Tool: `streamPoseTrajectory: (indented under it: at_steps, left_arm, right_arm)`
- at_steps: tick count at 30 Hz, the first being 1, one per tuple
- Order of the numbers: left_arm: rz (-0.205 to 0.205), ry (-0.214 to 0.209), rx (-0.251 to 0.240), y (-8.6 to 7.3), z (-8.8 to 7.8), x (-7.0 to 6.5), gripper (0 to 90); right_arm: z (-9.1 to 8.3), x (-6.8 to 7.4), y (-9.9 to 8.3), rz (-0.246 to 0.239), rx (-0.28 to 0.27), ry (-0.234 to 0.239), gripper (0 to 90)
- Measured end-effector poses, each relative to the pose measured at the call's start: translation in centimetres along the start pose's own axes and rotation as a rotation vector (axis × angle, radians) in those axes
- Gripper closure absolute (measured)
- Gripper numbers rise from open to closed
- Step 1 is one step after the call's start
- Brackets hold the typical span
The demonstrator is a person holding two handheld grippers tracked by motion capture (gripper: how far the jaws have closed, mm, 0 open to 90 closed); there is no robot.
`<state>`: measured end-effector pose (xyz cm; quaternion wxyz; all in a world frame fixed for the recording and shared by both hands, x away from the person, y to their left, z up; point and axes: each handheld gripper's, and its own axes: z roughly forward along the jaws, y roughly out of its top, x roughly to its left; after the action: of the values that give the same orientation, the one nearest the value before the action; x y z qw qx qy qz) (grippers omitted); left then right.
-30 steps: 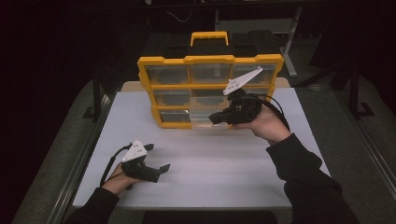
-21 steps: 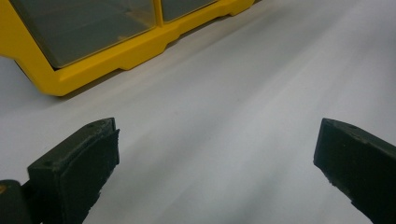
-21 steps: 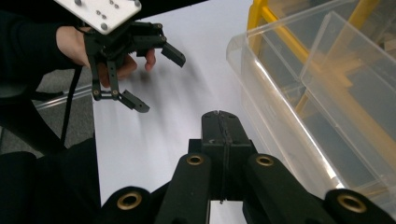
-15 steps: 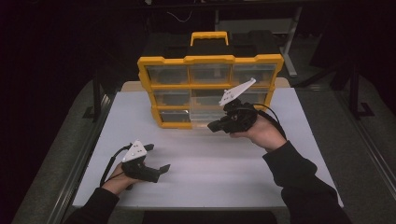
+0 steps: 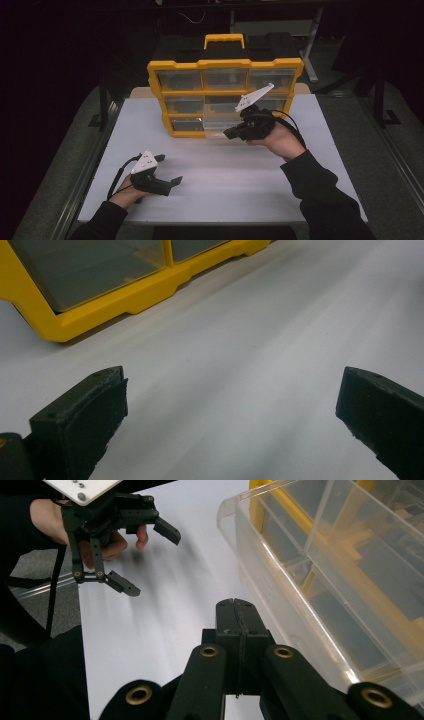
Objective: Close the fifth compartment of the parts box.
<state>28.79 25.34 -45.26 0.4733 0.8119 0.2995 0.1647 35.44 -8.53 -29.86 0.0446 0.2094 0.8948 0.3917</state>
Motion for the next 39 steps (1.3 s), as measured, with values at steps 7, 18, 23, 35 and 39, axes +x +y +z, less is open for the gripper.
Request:
streamPoseTrajectory:
  at_steps: [7,18,23,35,39]
  left_arm:
    - [-0.002,0.0,-0.003,0.0,0.0,0.0,0.0]
    - [-0.002,0.0,-0.003,0.0,0.0,0.0,0.0]
    - [-0.001,0.0,-0.003,0.0,0.0,0.0,0.0]
    - [0.002,0.001,-0.002,0.0,-0.1,0.0,0.0]
    - [0.003,0.002,-0.001,0.0,0.0,0.0,0.0]
  right_arm:
    - [0.1,-0.5,0.1,0.009,-0.004,-0.015,88.5]
    - [0.3,-0.8,0.4,0.015,-0.011,-0.013,88.5]
    - [0.3,-0.9,0.6,0.018,-0.013,-0.015,88.5]
    - [0.6,-1.5,1.0,0.029,-0.019,-0.02,88.5]
    - [0.7,-1.8,1.2,0.033,-0.018,-0.024,88.5]
